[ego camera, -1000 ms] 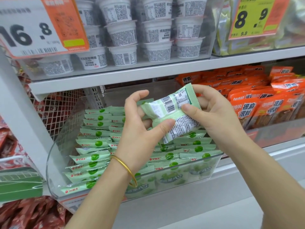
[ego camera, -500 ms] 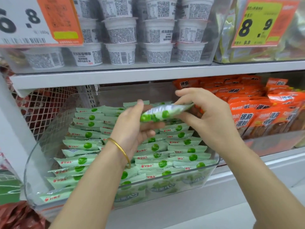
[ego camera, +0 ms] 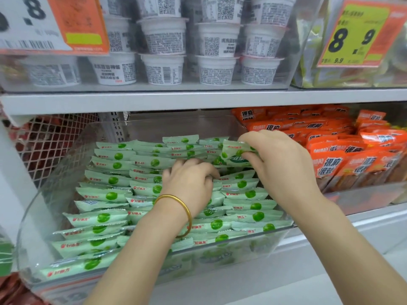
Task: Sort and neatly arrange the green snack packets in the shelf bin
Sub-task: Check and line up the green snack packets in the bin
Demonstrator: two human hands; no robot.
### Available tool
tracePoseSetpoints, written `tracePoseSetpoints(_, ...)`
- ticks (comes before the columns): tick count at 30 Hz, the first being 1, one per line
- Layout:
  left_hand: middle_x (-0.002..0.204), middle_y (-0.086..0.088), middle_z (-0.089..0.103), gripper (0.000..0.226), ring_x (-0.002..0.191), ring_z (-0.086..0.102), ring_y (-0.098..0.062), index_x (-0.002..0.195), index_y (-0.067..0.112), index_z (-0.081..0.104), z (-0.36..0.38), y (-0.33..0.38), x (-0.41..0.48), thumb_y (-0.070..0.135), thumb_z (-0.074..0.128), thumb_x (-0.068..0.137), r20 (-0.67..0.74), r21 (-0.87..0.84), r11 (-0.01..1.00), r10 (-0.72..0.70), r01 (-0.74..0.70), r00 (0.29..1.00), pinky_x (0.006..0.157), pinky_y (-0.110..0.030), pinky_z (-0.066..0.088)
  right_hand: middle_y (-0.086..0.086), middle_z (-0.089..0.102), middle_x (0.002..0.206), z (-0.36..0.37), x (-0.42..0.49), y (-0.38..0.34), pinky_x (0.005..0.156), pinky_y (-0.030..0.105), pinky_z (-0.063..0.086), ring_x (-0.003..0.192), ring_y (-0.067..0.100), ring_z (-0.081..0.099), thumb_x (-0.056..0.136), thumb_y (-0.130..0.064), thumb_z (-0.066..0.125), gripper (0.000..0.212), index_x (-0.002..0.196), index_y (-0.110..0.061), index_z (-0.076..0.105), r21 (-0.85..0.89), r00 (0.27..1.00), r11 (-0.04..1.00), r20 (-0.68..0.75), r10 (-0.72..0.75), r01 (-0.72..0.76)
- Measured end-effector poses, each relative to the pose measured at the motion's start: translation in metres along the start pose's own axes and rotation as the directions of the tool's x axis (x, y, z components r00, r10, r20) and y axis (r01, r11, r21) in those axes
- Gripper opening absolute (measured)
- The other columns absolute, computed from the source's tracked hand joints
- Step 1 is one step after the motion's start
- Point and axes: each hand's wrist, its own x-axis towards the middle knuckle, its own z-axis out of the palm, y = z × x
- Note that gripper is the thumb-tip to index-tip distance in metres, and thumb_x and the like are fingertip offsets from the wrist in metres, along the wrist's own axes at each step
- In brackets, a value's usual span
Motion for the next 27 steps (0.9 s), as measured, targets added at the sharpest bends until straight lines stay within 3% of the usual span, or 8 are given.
tracePoseSetpoints(2, 0.129, 0.012, 0.05, 0.034, 0.125, 0.036, -0.019, 0.113, 0.042, 0.06, 0.0, 0.0, -0.002, 0.023, 0.037, 0.096, 0.016, 0.004, 1.0, 0.014, -0.014, 1.0, 0.1, -0.037, 0.024, -0.001, 0.064, 0.095, 0.0, 0.004, -0.003, 0.066, 0.037, 0.049, 0.098, 0.026, 0.053, 0.088, -0.014, 0.061, 0.018, 0.105, -0.019, 0.062, -0.05, 0.994, 0.999, 0.104, 0.014, -0.009)
tracePoseSetpoints(5, 0.126, 0.01, 0.052, 0.035, 0.124, 0.037, -0.019, 0.113, 0.041, 0.06, -0.001, 0.0, -0.005, 0.022, 0.037, 0.095, 0.024, -0.007, 1.0, 0.015, -0.015, 1.0, 0.101, -0.036, 0.023, -0.003, 0.06, 0.096, 0.003, 0.013, -0.007, 0.063, 0.032, 0.04, 0.098, 0.023, 0.048, 0.089, -0.01, 0.058, 0.019, 0.105, -0.021, 0.059, -0.128, 0.985, 0.992, 0.169, 0.026, -0.005)
tracePoseSetpoints(7, 0.125, 0.009, 0.052, 0.035, 0.123, 0.037, -0.019, 0.112, 0.041, 0.061, -0.001, -0.001, -0.004, 0.022, 0.037, 0.095, 0.037, -0.009, 1.0, 0.016, -0.015, 0.999, 0.101, -0.036, 0.023, -0.004, 0.061, 0.094, 0.01, 0.016, -0.009, 0.061, 0.029, 0.035, 0.096, 0.022, 0.05, 0.085, -0.006, 0.062, 0.024, 0.102, -0.023, 0.059, -0.164, 0.981, 0.986, 0.194, 0.021, 0.011)
tracePoseSetpoints(11, 0.122, 0.008, 0.052, 0.035, 0.122, 0.038, -0.02, 0.113, 0.042, 0.06, -0.002, -0.001, -0.006, 0.022, 0.037, 0.095, 0.051, -0.001, 1.0, 0.024, -0.024, 0.998, 0.102, -0.035, 0.022, 0.0, 0.064, 0.099, 0.027, 0.016, -0.012, 0.064, 0.029, 0.035, 0.097, 0.025, 0.057, 0.085, -0.011, 0.062, 0.019, 0.101, -0.021, 0.06, -0.208, 0.912, 0.976, 0.408, 0.027, 0.065)
tracePoseSetpoints(16, 0.119, 0.005, 0.057, 0.03, 0.119, 0.045, -0.019, 0.109, 0.033, 0.062, -0.002, -0.005, -0.004, 0.019, 0.04, 0.094, -0.027, -0.124, 0.992, 0.0, -0.004, 1.0, 0.103, -0.036, 0.031, -0.004, 0.064, 0.102, 0.022, 0.015, -0.009, 0.072, 0.031, 0.047, 0.098, 0.022, 0.056, 0.088, -0.017, 0.06, 0.016, 0.102, -0.024, 0.064, -0.196, 0.956, 0.98, 0.292, 0.037, 0.022)
tracePoseSetpoints(21, 0.121, -0.004, 0.056, 0.027, 0.116, 0.049, -0.022, 0.116, 0.018, 0.058, 0.0, -0.003, 0.002, 0.014, 0.046, 0.091, -0.165, -0.217, 0.976, -0.012, -0.025, 0.986, 0.1, -0.041, 0.038, 0.001, 0.067, 0.095, 0.033, 0.021, -0.011, 0.07, 0.031, 0.049, 0.09, 0.028, 0.064, 0.084, -0.007, 0.062, 0.018, 0.094, -0.021, 0.065, -0.19, 0.915, 0.981, 0.391, 0.098, -0.024)
tracePoseSetpoints(24, 0.13, -0.002, 0.053, 0.034, 0.121, 0.045, -0.022, 0.126, 0.02, 0.053, 0.003, 0.001, 0.003, 0.017, 0.043, 0.093, -0.104, -0.129, 0.99, 0.038, -0.051, 0.994, 0.104, -0.04, 0.035, 0.007, 0.066, 0.097, 0.041, 0.023, -0.012, 0.067, 0.031, 0.044, 0.092, 0.032, 0.064, 0.084, -0.004, 0.059, 0.014, 0.092, -0.015, 0.063, -0.203, 0.883, 0.979, 0.459, 0.099, -0.004)
tracePoseSetpoints(27, 0.127, 0.005, 0.052, 0.032, 0.12, 0.043, -0.018, 0.121, 0.023, 0.057, 0.007, 0.002, 0.003, 0.023, 0.037, 0.097, -0.044, 0.019, 0.998, 0.053, -0.052, 0.998, 0.099, -0.036, 0.031, 0.006, 0.068, 0.096, 0.036, 0.022, -0.007, 0.071, 0.033, 0.053, 0.088, 0.029, 0.065, 0.082, 0.002, 0.058, 0.026, 0.097, -0.017, 0.067, -0.156, 0.903, 0.986, 0.414, 0.114, -0.053)
